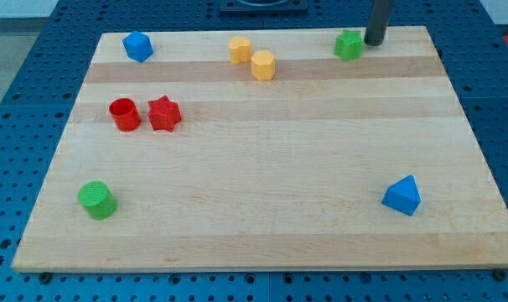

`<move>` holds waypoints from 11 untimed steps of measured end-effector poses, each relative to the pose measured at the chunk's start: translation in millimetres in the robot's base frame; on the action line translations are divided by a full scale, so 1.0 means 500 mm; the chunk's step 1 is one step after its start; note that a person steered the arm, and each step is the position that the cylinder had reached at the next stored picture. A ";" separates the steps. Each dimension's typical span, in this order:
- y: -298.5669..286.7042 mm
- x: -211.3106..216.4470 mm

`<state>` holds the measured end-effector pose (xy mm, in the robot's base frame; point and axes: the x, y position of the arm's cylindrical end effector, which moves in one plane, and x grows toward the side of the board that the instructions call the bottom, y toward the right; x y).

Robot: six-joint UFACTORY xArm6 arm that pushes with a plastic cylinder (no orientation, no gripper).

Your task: Slide green star to the center

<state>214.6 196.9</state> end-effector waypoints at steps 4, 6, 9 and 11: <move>-0.291 0.375; -0.311 0.375; -0.336 0.375; -0.269 0.302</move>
